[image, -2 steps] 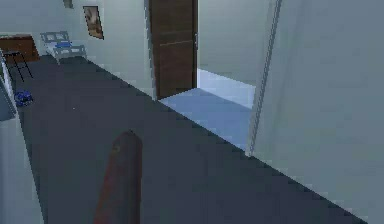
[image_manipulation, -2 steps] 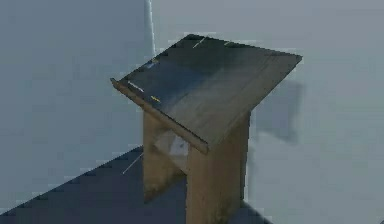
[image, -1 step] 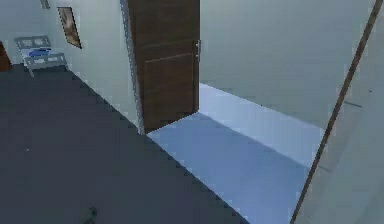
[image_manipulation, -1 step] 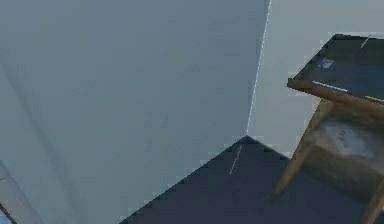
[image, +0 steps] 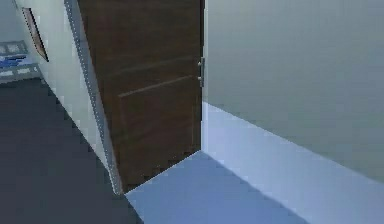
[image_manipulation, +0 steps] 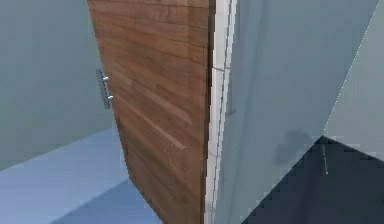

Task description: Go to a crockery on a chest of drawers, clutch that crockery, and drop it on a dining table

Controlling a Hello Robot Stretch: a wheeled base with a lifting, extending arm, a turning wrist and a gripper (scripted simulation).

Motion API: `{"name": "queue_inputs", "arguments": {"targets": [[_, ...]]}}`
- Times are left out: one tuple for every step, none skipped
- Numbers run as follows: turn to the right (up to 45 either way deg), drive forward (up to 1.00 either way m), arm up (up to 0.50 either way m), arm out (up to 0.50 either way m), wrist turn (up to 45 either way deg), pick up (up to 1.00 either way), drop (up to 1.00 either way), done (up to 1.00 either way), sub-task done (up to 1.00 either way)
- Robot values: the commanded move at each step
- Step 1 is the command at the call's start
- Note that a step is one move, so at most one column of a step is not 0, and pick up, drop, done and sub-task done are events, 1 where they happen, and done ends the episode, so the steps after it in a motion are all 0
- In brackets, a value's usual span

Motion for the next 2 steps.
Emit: {"name": "queue_inputs", "arguments": {"targets": [[15.0,0.0,0.0,0.0,0.0,0.0,0.0,0.0,0.0],[0.0,1.0,0.0,0.0,0.0,0.0,0.0,0.0,0.0]]}}
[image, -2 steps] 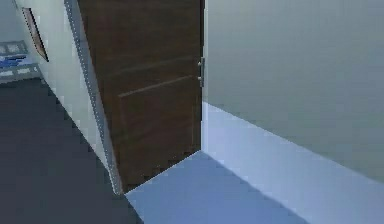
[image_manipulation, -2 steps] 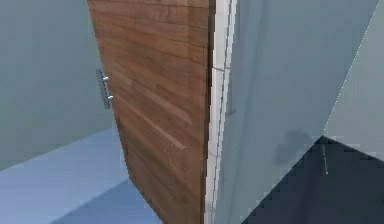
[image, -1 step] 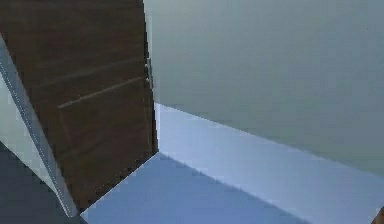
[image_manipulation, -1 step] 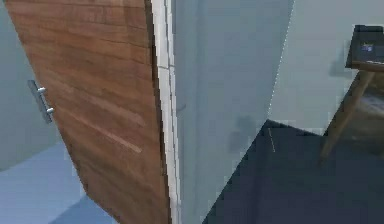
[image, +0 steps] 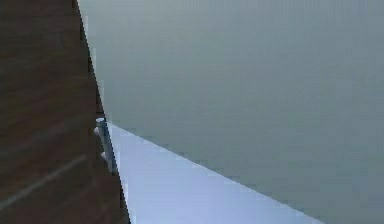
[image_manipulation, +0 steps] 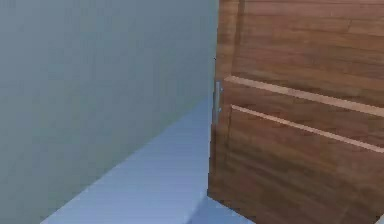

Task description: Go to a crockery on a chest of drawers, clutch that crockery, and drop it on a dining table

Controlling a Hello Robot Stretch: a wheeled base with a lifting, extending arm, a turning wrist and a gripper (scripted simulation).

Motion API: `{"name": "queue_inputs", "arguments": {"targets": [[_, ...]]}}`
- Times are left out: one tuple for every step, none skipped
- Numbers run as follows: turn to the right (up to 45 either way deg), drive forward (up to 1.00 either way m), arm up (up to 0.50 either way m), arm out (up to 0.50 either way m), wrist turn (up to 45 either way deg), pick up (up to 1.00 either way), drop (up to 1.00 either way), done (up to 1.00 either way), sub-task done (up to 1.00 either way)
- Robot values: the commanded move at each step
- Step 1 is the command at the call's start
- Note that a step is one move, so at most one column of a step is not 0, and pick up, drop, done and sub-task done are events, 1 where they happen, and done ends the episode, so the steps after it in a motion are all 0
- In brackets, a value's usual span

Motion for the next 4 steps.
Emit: {"name": "queue_inputs", "arguments": {"targets": [[0.0,0.6,0.0,0.0,0.0,0.0,0.0,0.0,0.0],[9.0,0.0,0.0,0.0,0.0,0.0,0.0,0.0,0.0],[0.0,0.5,0.0,0.0,0.0,0.0,0.0,0.0,0.0],[-45.0,0.0,0.0,0.0,0.0,0.0,0.0,0.0,0.0]]}}
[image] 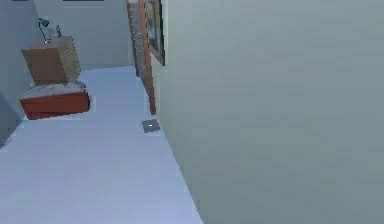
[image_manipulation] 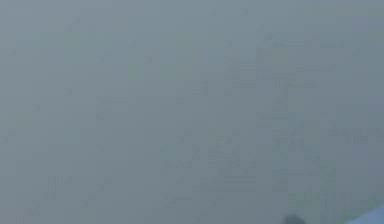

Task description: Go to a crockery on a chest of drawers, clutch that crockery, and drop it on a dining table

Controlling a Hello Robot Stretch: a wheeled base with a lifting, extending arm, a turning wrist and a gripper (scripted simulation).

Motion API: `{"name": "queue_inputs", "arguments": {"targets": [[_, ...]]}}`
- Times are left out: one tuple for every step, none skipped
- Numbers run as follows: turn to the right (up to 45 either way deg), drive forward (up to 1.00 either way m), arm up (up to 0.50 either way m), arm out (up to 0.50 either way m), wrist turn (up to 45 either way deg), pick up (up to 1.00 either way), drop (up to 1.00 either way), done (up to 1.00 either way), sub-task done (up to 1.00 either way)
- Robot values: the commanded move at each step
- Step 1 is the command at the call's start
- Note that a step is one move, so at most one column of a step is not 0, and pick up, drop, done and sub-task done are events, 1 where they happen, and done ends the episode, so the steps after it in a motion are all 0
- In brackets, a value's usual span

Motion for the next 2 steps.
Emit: {"name": "queue_inputs", "arguments": {"targets": [[-15.0,0.0,0.0,0.0,0.0,0.0,0.0,0.0,0.0],[0.0,0.4,0.0,0.0,0.0,0.0,0.0,0.0,0.0]]}}
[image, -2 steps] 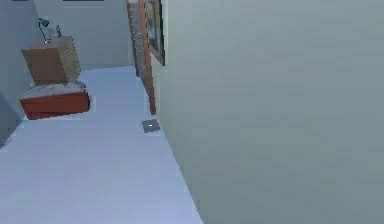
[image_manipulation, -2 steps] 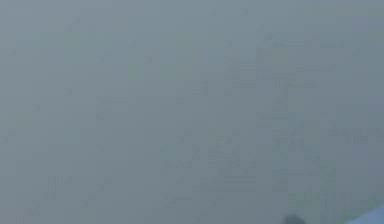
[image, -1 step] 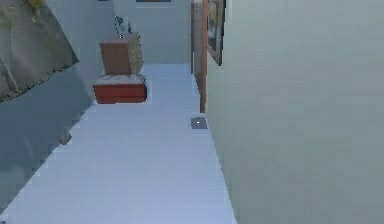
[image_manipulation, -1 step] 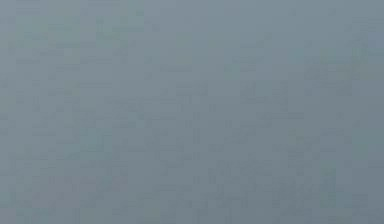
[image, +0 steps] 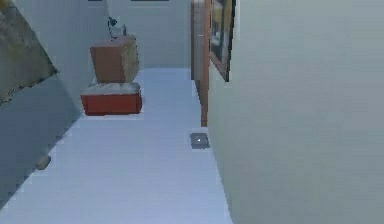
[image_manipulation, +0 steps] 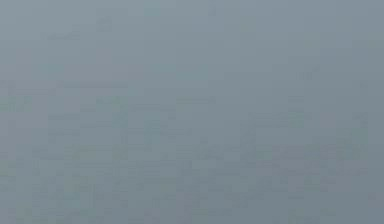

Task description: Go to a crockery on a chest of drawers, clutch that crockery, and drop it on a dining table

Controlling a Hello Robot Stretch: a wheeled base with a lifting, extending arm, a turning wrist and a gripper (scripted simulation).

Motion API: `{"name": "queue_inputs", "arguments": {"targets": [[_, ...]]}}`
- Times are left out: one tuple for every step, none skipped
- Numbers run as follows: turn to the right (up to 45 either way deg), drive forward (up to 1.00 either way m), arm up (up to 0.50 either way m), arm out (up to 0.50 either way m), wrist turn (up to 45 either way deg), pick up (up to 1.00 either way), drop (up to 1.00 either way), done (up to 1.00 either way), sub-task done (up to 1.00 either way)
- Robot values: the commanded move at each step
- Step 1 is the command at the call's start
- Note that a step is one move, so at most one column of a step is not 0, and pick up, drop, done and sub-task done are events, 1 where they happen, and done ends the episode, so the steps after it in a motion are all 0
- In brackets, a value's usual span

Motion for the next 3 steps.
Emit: {"name": "queue_inputs", "arguments": {"targets": [[-12.0,0.0,0.0,0.0,0.0,0.0,0.0,0.0,0.0],[0.0,1.0,0.0,0.0,0.0,0.0,0.0,0.0,0.0],[-3.0,0.0,0.0,0.0,0.0,0.0,0.0,0.0,0.0]]}}
